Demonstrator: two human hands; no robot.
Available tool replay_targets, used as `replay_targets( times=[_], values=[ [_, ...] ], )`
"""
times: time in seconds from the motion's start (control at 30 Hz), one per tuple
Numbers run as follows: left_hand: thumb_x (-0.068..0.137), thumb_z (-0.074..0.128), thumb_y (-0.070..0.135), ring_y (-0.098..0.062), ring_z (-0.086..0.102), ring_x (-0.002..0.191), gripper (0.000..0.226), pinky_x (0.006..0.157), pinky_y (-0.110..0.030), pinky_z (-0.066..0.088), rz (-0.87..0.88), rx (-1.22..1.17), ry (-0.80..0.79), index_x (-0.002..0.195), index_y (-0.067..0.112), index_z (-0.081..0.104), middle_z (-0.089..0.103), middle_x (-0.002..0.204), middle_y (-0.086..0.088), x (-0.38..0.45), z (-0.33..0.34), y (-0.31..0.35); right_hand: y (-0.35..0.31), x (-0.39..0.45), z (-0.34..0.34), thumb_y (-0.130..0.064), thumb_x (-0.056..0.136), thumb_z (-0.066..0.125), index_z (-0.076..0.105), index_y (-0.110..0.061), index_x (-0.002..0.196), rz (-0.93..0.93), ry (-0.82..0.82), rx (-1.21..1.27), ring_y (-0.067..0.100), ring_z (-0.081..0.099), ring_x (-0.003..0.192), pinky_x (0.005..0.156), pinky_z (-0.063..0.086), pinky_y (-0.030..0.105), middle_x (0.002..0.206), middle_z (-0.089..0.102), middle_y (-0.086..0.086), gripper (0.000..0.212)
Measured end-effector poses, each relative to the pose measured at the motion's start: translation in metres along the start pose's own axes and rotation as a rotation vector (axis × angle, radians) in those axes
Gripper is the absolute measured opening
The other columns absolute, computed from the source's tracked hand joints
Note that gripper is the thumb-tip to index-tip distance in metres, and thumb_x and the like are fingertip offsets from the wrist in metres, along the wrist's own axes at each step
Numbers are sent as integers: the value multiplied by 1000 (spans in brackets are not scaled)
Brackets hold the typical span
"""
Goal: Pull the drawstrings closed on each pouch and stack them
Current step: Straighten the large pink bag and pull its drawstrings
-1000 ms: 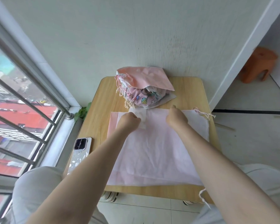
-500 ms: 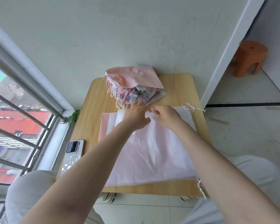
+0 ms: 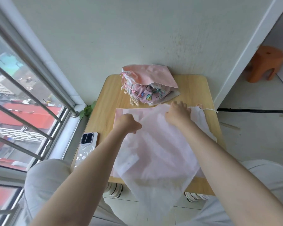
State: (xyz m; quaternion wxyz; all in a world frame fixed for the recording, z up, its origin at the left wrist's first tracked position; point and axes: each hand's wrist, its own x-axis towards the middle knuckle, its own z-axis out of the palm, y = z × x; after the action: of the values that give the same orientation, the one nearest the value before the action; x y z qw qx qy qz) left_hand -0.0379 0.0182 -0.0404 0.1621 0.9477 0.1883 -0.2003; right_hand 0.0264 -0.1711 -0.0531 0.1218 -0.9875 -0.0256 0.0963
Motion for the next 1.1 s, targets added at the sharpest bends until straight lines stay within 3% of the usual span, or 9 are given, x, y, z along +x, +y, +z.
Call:
replay_targets(
  times=[0.13,0.27,0.37,0.5,0.57,0.63,0.73,0.93,1.1],
  values=[
    [69,44,15,-18,61,63,26,60,-24,50,-107,-182,-27,64,12,69,67,56,7,-13,4,-21,-4,-2,9,-40,92,48,44,-14,138,74,-220,-40,31,37,132,105,27,46,141,45,10,53],
    [71,45,16,-14,55,54,26,55,-21,49,-89,-171,-131,59,11,67,66,51,8,-15,5,-34,-16,-5,12,-25,95,45,48,-13,132,28,-132,-39,31,39,130,103,30,44,137,48,11,39],
    [76,59,25,-13,51,56,21,55,-20,42,80,-31,-330,67,12,73,70,60,8,-11,-2,-39,-20,-1,12,-13,94,45,54,-17,118,-40,-12,24,30,46,122,97,33,40,127,55,9,27],
    [84,64,57,-12,59,72,39,62,-24,45,145,68,-410,80,19,74,69,76,9,-7,-23,-47,-31,2,6,-11,93,48,55,-22,97,-156,108,175,30,56,106,87,31,36,108,66,3,13],
    [87,48,70,-16,58,69,64,60,-27,45,76,-92,-198,91,11,72,67,79,1,-3,-33,-46,-41,2,1,-15,95,51,57,-20,98,-230,125,233,28,59,104,87,30,34,106,68,1,8],
    [95,34,65,-20,56,71,72,64,-30,45,-24,-391,-27,100,2,70,64,83,-5,5,-39,-44,-52,-1,0,-20,95,54,59,-18,100,-319,130,270,25,61,104,86,32,32,105,70,-1,7],
    [99,29,60,-24,60,86,69,84,-37,46,-148,-791,-91,100,3,68,67,93,-7,10,-44,-45,-68,-7,1,-19,93,59,61,-19,97,-425,124,327,20,64,102,88,33,32,99,72,-5,5],
    [91,55,55,-20,60,104,52,102,-40,44,-246,-1300,-337,112,8,62,64,111,-1,23,-40,-70,-82,-17,8,-24,93,59,62,-21,96,-534,84,303,19,59,104,92,31,34,100,70,-4,6],
    [97,53,28,-14,62,83,23,76,-28,44,-101,-1431,-59,89,16,71,72,85,4,21,-38,-69,-86,-20,17,-26,95,56,62,-22,102,-515,79,237,21,57,108,90,30,32,105,69,-3,11]
  ],
)
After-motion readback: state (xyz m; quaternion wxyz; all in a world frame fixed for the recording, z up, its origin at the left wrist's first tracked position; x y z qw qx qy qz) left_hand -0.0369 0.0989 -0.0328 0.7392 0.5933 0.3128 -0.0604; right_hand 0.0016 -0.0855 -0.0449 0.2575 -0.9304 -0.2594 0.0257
